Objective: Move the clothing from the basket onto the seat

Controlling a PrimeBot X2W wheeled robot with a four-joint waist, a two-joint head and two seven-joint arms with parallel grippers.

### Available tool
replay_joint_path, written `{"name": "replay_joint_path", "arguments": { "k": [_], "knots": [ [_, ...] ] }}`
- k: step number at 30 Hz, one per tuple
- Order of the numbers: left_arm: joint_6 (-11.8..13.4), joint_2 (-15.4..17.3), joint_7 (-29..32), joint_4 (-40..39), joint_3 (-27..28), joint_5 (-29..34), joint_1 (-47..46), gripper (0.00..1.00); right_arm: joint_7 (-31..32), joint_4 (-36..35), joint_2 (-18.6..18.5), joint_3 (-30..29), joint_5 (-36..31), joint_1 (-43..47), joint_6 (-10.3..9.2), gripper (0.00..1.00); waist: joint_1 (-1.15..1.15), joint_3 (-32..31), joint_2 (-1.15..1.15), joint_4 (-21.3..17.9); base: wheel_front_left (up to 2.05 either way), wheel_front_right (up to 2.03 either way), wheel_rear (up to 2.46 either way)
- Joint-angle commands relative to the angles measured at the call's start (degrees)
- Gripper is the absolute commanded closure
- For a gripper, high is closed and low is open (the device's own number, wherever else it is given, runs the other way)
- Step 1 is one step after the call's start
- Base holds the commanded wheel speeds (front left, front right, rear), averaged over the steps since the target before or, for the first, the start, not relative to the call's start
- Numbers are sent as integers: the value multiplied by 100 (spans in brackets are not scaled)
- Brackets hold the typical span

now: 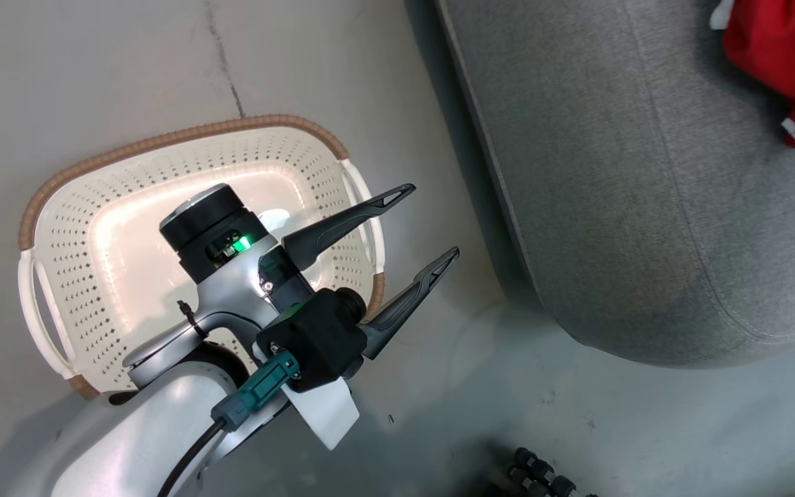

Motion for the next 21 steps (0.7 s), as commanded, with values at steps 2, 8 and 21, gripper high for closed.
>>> {"name": "replay_joint_path", "arguments": {
  "k": [2, 8, 21],
  "knots": [
    [-39, 27, -20, 0, -20, 30, -111, 0, -12, 230, -19, 24, -67, 143, 2, 100, 0, 135, 0, 100, 0, 0, 0],
    [-29, -50, -175, 153, -110, -60, -125, 0, -13, 585, 12, -134, -156, 422, 2, 81, 0, -28, 0, 186, 0, 0, 0],
    [268, -457, -933, 806, -106, -335, 271, 0, -12, -42, -100, -184, 70, 1487, 2, 0, 0, -1231, 0, 369, 0, 0, 0]
  ]
}}
